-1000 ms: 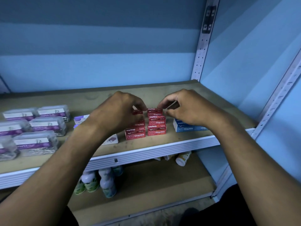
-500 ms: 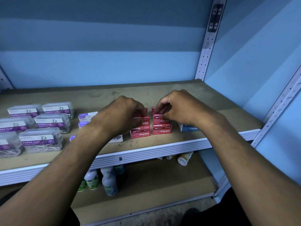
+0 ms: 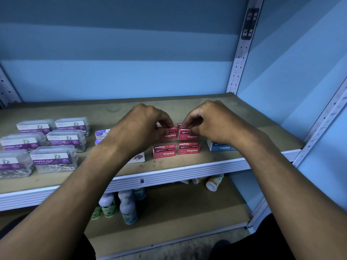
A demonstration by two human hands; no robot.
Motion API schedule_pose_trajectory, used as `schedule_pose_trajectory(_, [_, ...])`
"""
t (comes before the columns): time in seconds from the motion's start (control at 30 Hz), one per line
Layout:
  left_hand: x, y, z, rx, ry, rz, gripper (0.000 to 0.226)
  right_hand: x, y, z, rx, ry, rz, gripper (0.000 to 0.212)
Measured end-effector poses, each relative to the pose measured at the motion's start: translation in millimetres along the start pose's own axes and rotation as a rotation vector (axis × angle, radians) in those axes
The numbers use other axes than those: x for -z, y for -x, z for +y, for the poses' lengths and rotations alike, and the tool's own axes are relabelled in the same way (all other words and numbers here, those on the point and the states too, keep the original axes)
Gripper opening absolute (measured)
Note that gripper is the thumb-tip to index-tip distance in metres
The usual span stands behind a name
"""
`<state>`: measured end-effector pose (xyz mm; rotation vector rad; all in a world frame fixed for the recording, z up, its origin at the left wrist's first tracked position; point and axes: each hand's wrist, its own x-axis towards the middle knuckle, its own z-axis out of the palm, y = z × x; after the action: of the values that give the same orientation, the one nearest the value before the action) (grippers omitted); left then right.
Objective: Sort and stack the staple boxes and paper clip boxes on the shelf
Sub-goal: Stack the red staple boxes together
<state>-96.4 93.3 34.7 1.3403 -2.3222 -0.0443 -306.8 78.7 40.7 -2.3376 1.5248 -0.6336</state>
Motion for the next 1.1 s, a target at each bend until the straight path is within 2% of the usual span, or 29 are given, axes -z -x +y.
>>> schedule_pose_trajectory(0.23, [1.5,5.5,4.8,-0.026,-0.014,0.003,0.024,3.6,7.7,-2.7,0.013,-0.001,-0.006,0.023])
schedule_pose_trajectory(0.93, [-7.1,5.1,4.4,0.035,-0.041,-0.164,0.024,-6.0,8.2,-3.8,-0.033,0.044,-0.127,0.025])
schedule_pose_trajectory(1.1, [-7.6,5.8,3.5,0.039,-0.036,-0.146,0.021,-5.2,10.2,-4.4,-0.066,0.036,-0.141,0.021])
